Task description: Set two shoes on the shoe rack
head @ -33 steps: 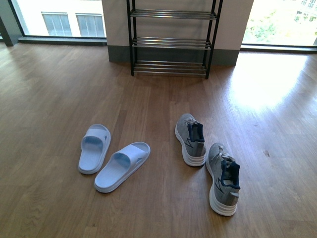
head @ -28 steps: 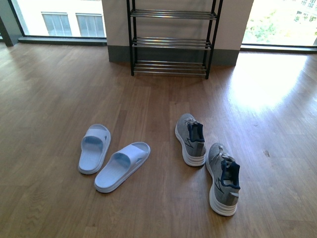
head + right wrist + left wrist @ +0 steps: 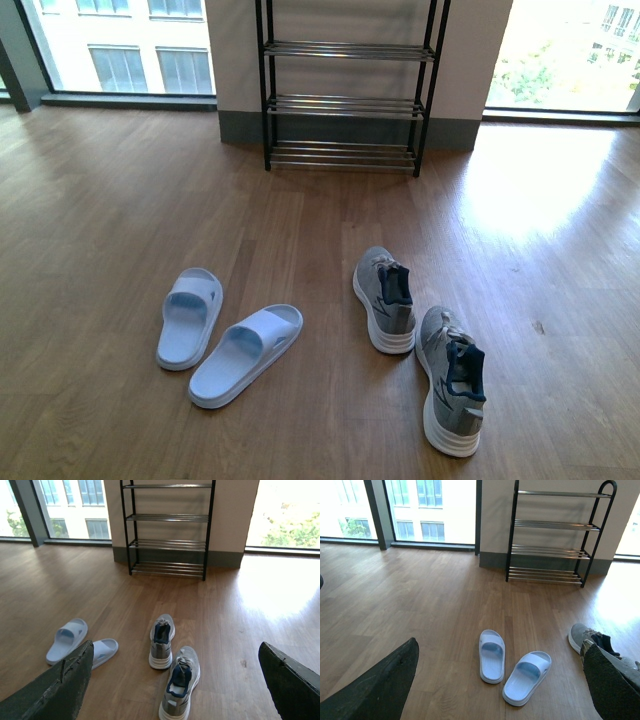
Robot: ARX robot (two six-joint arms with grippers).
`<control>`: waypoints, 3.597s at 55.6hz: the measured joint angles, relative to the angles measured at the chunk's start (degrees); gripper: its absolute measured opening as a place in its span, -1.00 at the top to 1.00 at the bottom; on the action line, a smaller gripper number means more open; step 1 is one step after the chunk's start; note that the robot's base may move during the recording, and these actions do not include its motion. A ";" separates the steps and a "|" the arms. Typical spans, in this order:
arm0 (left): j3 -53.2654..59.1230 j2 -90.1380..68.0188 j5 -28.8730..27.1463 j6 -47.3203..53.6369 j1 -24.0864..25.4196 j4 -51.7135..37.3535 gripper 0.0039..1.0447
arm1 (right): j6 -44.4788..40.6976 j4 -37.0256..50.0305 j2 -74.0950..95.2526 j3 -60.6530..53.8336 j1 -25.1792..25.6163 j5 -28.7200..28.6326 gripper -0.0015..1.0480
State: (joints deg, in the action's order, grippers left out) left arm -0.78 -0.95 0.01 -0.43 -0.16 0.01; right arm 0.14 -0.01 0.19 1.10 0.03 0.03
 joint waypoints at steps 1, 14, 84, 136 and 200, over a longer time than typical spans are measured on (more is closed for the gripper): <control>0.00 0.00 -0.02 0.00 0.00 0.00 -0.83 | 0.00 0.00 0.00 0.00 0.00 -0.02 -0.82; 0.00 0.00 0.00 0.00 0.00 0.00 -0.83 | 0.00 0.00 0.00 0.00 0.00 0.00 -0.82; 0.00 0.00 0.00 0.00 0.00 0.00 -0.83 | 0.00 0.00 -0.02 0.00 0.00 -0.02 -0.82; 0.00 0.00 0.00 0.00 0.00 0.00 -0.83 | 0.90 6.05 20.74 2.89 4.22 5.66 -0.82; 0.00 0.00 0.00 0.00 0.00 0.00 -0.83 | -9.84 35.28 149.04 45.48 14.60 -2.73 -0.82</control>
State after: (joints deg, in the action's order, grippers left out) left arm -0.78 -0.95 0.01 -0.43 -0.16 0.01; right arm -9.69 35.27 149.23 46.59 14.63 -2.70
